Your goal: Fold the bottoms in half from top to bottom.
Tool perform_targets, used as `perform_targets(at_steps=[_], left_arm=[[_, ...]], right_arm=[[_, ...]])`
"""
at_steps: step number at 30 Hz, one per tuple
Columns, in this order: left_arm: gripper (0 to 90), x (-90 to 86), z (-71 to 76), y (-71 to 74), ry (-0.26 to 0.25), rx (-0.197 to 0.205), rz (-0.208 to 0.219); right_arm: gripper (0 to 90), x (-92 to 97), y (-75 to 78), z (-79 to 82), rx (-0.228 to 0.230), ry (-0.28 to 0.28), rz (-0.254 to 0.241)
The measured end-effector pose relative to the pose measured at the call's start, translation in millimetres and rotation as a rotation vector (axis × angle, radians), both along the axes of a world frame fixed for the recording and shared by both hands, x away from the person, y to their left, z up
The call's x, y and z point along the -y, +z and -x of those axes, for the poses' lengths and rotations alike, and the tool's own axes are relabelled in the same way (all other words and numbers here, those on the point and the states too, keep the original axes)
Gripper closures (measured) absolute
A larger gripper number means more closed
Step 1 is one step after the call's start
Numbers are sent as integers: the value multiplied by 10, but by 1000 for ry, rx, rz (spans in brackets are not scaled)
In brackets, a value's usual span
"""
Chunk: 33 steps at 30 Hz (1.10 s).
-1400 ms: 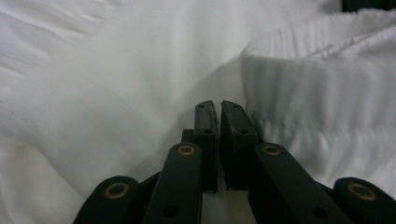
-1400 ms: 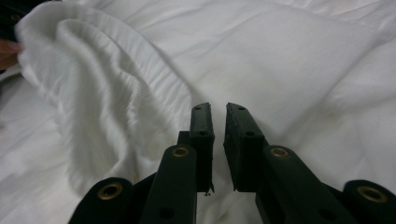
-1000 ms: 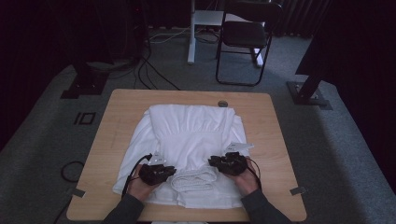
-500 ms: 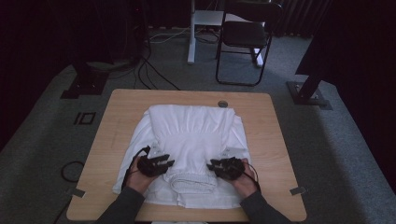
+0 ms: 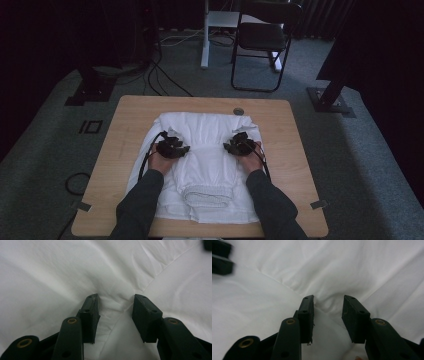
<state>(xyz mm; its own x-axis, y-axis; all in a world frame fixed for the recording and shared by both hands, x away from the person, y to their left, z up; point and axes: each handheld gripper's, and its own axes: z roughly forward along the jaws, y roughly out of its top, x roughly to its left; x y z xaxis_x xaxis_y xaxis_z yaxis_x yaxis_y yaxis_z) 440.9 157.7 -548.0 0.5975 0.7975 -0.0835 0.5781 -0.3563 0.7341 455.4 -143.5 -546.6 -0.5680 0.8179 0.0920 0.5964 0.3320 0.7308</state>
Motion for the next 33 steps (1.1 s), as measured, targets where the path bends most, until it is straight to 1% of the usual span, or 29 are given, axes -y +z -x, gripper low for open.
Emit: perform_targets(at_steps=[1, 2, 3, 5, 7, 9, 13, 15, 17, 18, 19, 20, 21, 23, 24, 25, 26, 27, 28, 29, 31, 32, 33], left_arm=[[562, -26, 22, -15, 9, -8, 25], [562, -45, 53, -20, 7, -13, 39], [562, -49, 97, -24, 6, -16, 46], [561, -43, 210, -29, -10, -13, 41], [561, -24, 354, -32, -4, -18, 44], [561, 5, 523, -45, -9, -9, 42], [561, 36, 850, -83, -10, 4, 65], [561, 58, 958, -77, -17, -1, 57], [558, 66, 996, -30, -34, -11, 32], [551, 59, 990, 11, -37, -7, 22], [535, 41, 971, 67, -32, 14, 2], [527, 13, 938, 130, -9, 49, -25], [512, -40, 885, 205, 19, 74, -40], [469, -191, 731, 356, 95, 112, -26], [447, -274, 635, 422, 137, 123, -27], [408, -355, 523, 470, 172, 119, -24], [357, -428, 409, 499, 204, 104, -19], [307, -487, 300, 507, 231, 89, -16], [280, -533, 205, 500, 254, 88, -27], [264, -564, 116, 476, 273, 84, -40], [209, -612, -46, 388, 303, 51, -37], [183, -625, -112, 333, 311, 32, -42], [181, -636, -159, 271, 317, 19, -33]], right_arm=[[609, 11, -49, 15, -9, -5, -3], [610, 33, -69, 47, 7, -4, -17], [610, 50, -75, 82, 9, -3, -24], [610, 69, -81, 171, 15, 15, -16], [611, 97, -93, 280, 28, 38, -10], [610, 130, -100, 398, 28, 50, -11], [611, 184, -103, 637, 31, 82, 4], [611, 214, -115, 734, 37, 96, 0], [611, 237, -126, 799, 43, 104, -6], [611, 246, -131, 811, 46, 107, -9], [612, 254, -134, 811, 46, 107, -15], [614, 259, -134, 805, 40, 103, -23], [614, 263, -134, 800, 34, 101, -31], [614, 270, -139, 797, 35, 103, -37], [614, 272, -140, 798, 37, 103, -37], [614, 272, -142, 799, 39, 103, -38], [614, 273, -144, 801, 40, 103, -38], [614, 274, -146, 803, 42, 101, -39], [614, 273, -148, 805, 42, 99, -41], [614, 272, -150, 807, 45, 98, -42], [614, 274, -150, 809, 46, 100, -40], [614, 274, -152, 809, 46, 99, -43], [614, 275, -152, 810, 45, 98, -44]])
